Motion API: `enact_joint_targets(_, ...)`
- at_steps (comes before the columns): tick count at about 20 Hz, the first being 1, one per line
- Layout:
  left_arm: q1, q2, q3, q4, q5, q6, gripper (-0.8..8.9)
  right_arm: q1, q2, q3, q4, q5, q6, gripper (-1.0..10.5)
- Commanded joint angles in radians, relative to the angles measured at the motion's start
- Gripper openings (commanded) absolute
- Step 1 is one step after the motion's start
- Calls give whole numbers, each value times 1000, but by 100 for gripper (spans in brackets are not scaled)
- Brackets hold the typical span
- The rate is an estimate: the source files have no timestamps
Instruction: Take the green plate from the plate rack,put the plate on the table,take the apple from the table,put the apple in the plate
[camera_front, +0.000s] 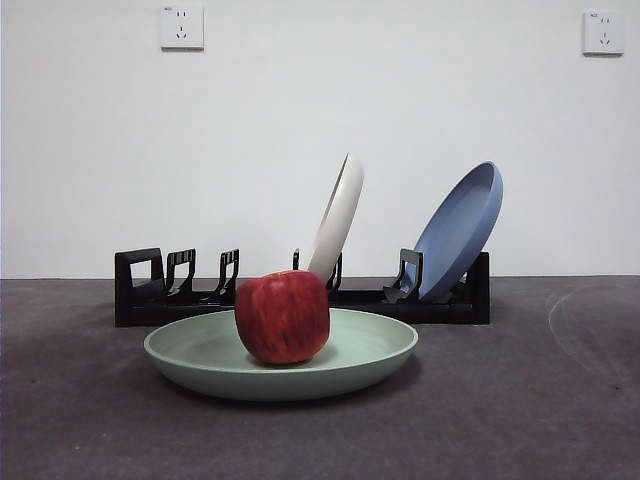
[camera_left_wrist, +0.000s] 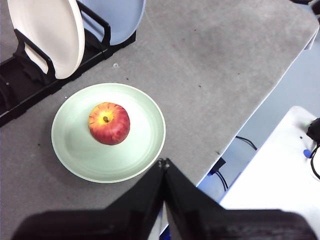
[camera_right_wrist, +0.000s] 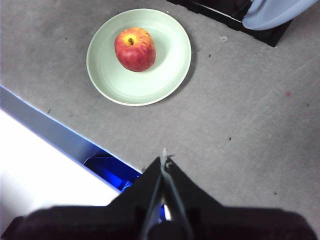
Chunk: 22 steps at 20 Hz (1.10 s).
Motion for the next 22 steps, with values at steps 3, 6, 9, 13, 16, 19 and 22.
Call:
enact_joint_targets(3,0,27,-2,8,-4,-10,-4,2,3,-6,-22,57,21,1)
enact_joint_targets(6,0,52,-2,8,-4,-10,-4,2,3,-6,-22,64,21,1)
enact_joint_targets(9,23,49,-2,27,-3,-10,-4,2,3,-6,-22,64,21,1)
enact_joint_targets(13,175,-34,-2,61,91,-77,-4,2,3,-6,-22,64,21,1)
enact_joint_targets(16,384,-139,-21,238,108,-193,-4,2,3,-6,-22,74,21,1)
enact_joint_targets(19,542,-272,-159,496,130,-200,-4,2,3,-6,-22,74,21,1)
enact_joint_targets(22,643,-441,-399,663,186,-162,-4,2,3,-6,-22,74,21,1)
